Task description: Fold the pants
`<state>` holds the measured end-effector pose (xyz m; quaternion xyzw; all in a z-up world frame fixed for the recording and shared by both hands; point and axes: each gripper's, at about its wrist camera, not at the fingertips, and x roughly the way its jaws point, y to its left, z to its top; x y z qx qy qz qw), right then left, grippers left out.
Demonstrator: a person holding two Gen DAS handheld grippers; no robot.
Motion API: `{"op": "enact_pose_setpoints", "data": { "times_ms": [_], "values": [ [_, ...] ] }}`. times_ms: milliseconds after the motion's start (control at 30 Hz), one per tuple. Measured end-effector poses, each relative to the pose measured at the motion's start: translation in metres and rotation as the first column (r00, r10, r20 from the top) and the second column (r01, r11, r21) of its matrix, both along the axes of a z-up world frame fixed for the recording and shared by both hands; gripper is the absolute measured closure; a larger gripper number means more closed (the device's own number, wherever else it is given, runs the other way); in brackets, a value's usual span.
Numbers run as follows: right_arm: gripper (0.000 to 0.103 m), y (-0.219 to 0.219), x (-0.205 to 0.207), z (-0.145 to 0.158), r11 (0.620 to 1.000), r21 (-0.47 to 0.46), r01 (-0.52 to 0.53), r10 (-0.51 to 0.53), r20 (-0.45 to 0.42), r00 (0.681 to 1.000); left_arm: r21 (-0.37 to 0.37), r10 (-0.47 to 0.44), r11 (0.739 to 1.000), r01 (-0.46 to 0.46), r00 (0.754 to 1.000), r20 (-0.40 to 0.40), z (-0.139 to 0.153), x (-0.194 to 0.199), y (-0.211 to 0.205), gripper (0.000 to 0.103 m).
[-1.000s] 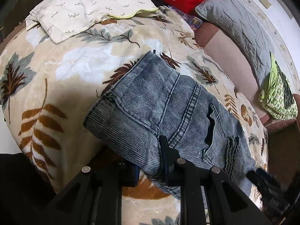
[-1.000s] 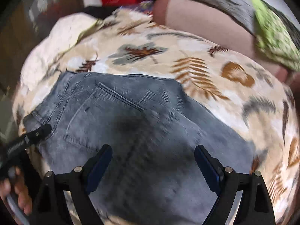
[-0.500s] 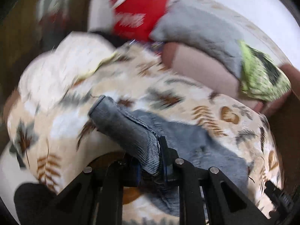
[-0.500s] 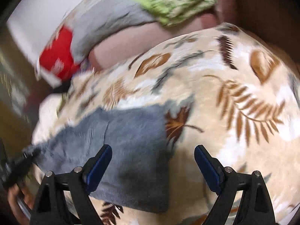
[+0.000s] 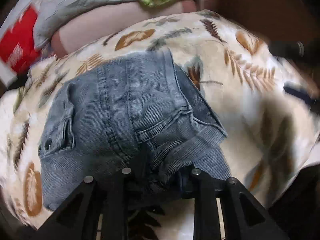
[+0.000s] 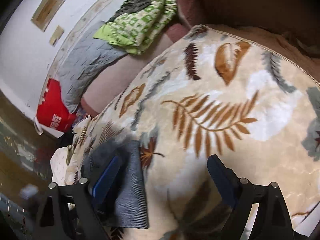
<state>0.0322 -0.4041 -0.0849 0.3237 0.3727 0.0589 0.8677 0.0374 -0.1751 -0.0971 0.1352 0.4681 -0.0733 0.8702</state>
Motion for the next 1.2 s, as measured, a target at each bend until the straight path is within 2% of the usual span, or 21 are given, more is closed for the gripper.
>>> {"op": "enact_pose_setpoints", "data": {
  "times_ms": [33,67,100,167,233,333,367,433,467,533,600,633,700,733,800,833,900,967,1033,1100,1200],
  "values": [
    [0.012,-0.001,0.0,-0.002,1.0,0.005,0.003,-0.003,-0.008,1.0,-0.008,-0.015,1.0,0.015,1.0,0.021,0.005,-0.004,-0.001,0.068],
    [0.012,0.0,0.002,-0.004,1.0,0.004,0.002,-0.002,-0.013,1.0,-0.071,-0.037,0.997,0.037,0.999,-0.001,0.014,-0.005,0.002,0.05],
    [0.012,0.001,0.003,-0.004,1.0,0.0,-0.002,0.002,-0.015,1.0,-0.115,-0.049,0.992,0.046,0.999,-0.019,0.019,-0.005,0.006,0.042],
    [0.012,0.008,0.005,-0.002,1.0,-0.017,-0.015,0.015,-0.009,1.0,-0.204,-0.053,0.978,0.043,0.998,-0.044,0.035,-0.008,0.018,0.042],
    [0.012,0.017,0.004,0.002,0.998,-0.047,-0.03,0.031,0.009,0.999,-0.275,-0.048,0.961,0.039,0.999,-0.025,0.056,-0.02,0.031,0.042],
    [0.012,0.032,0.003,0.009,0.995,-0.074,-0.073,0.074,0.018,0.997,-0.356,0.02,0.934,0.005,0.998,0.065,0.089,-0.04,0.072,0.039],
    [0.012,0.038,0.003,0.011,0.994,-0.056,-0.099,0.1,0.018,0.995,-0.37,0.069,0.929,-0.026,0.992,0.101,0.098,-0.046,0.091,0.033],
    [0.012,0.051,0.003,0.015,0.987,-0.009,-0.158,0.158,0.02,0.987,-0.373,0.205,0.918,-0.133,0.966,0.16,0.106,-0.049,0.132,0.03],
    [0.012,0.057,0.002,0.018,0.983,0.016,-0.184,0.183,0.026,0.983,-0.363,0.256,0.913,-0.184,0.953,0.162,0.105,-0.046,0.147,0.03],
    [0.012,0.075,0.001,0.024,0.959,0.112,-0.259,0.255,0.048,0.966,-0.343,0.32,0.901,-0.266,0.941,0.112,0.092,-0.031,0.169,0.03],
    [0.012,0.096,0.008,0.026,0.903,0.236,-0.358,0.352,0.07,0.933,-0.34,0.361,0.881,-0.328,0.932,0.036,0.075,-0.018,0.183,0.03],
    [0.012,0.103,0.01,0.025,0.889,0.265,-0.372,0.366,0.074,0.928,-0.333,0.357,0.881,-0.336,0.934,0.003,0.065,-0.012,0.185,0.03],
    [0.012,0.111,0.014,0.013,0.887,0.29,-0.36,0.365,0.037,0.93,-0.293,0.338,0.896,-0.335,0.94,-0.042,0.045,-0.005,0.182,0.03],
    [0.012,0.113,0.017,-0.003,0.897,0.291,-0.333,0.353,-0.017,0.936,-0.277,0.33,0.901,-0.333,0.942,-0.058,0.037,-0.004,0.179,0.03],
    [0.013,0.109,0.019,-0.045,0.927,0.29,-0.237,0.297,-0.183,0.937,-0.262,0.322,0.908,-0.327,0.945,-0.061,0.028,-0.006,0.175,0.029],
    [0.018,0.104,0.017,-0.06,0.915,0.348,-0.205,0.284,-0.194,0.939,-0.266,0.323,0.907,-0.326,0.945,-0.055,0.026,-0.01,0.176,0.029],
    [0.018,0.097,0.013,-0.051,0.91,0.368,-0.193,0.269,-0.168,0.948,-0.288,0.327,0.9,-0.328,0.944,-0.053,0.03,-0.013,0.179,0.03],
    [0.018,0.097,0.012,-0.028,0.923,0.318,-0.215,0.267,-0.131,0.955,-0.324,0.347,0.88,-0.346,0.936,-0.056,0.036,-0.012,0.186,0.03],
    [0.018,0.098,0.012,-0.009,0.925,0.293,-0.242,0.279,-0.093,0.956,-0.367,0.363,0.867,-0.338,0.932,-0.001,0.044,-0.012,0.19,0.03],
    [0.018,0.101,0.012,-0.007,0.917,0.313,-0.245,0.287,-0.094,0.953,-0.345,0.365,0.877,-0.335,0.93,0.025,0.046,-0.01,0.187,0.029],
    [0.018,0.108,0.018,-0.02,0.925,0.301,-0.233,0.288,-0.155,0.945,-0.296,0.332,0.895,-0.333,0.942,-0.054,0.024,0.0,0.18,0.029]
  ]
}}
